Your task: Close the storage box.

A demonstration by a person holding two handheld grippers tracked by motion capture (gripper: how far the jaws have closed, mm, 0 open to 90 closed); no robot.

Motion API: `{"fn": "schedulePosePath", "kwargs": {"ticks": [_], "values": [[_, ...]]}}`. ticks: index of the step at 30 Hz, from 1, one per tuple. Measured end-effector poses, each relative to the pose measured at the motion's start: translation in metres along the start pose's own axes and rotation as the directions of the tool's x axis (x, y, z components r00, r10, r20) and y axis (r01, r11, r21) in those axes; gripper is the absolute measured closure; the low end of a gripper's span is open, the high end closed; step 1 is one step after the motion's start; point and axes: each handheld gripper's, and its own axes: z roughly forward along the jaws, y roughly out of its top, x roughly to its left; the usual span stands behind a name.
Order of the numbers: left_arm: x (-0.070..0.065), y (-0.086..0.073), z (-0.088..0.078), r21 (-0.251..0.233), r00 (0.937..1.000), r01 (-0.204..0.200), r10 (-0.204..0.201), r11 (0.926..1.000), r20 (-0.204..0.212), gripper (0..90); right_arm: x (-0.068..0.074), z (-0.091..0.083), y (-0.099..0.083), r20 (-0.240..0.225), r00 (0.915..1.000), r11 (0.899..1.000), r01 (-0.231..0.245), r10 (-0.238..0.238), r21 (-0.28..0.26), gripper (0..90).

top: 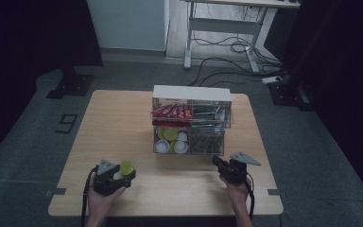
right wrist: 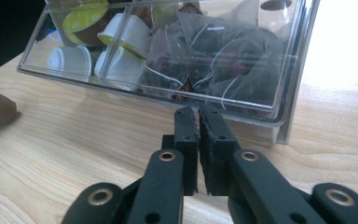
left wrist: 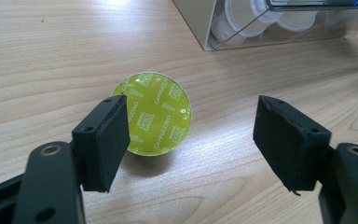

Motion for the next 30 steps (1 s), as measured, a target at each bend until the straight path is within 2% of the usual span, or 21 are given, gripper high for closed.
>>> {"fn": "schedulePosePath", "kwargs": {"ticks": [4, 11, 19, 23, 27, 30], "values": [[-0.001, 0.000, 0.001, -0.002, 1.0000, -0.002, 0.002, 1.0000, 0.000, 28.2, 0.002, 0.000, 0.001, -0.005, 0.9998, 1.000, 0.019, -0.019, -0.008, 78.0], [-0.002, -0.001, 0.002, 0.006, 1.0000, -0.004, 0.004, 1.0000, 0.003, 28.2, 0.007, -0.003, 0.003, 0.008, 0.9979, 0.997, 0.064, -0.064, -0.042, 59.8], [-0.001, -0.001, 0.002, 0.005, 1.0000, -0.004, 0.004, 1.0000, 0.006, 28.3, 0.006, -0.010, 0.005, -0.015, 0.9953, 0.993, 0.095, -0.096, -0.075, 51.4], [0.000, -0.002, 0.002, 0.008, 1.0000, -0.004, 0.004, 1.0000, 0.001, 28.4, 0.003, -0.018, 0.004, -0.020, 0.9950, 0.991, 0.095, -0.098, -0.096, 48.5], [0.002, -0.003, 0.004, 0.014, 1.0000, 0.000, 0.000, 0.9999, 0.000, 28.7, -0.001, -0.028, 0.000, -0.006, 0.9936, 0.988, 0.112, -0.113, -0.109, 47.0], [0.002, -0.003, 0.004, 0.012, 1.0000, -0.002, 0.002, 0.9999, 0.004, 28.7, -0.005, -0.034, -0.005, 0.002, 0.9948, 0.988, 0.101, -0.102, -0.114, 45.4]]}}
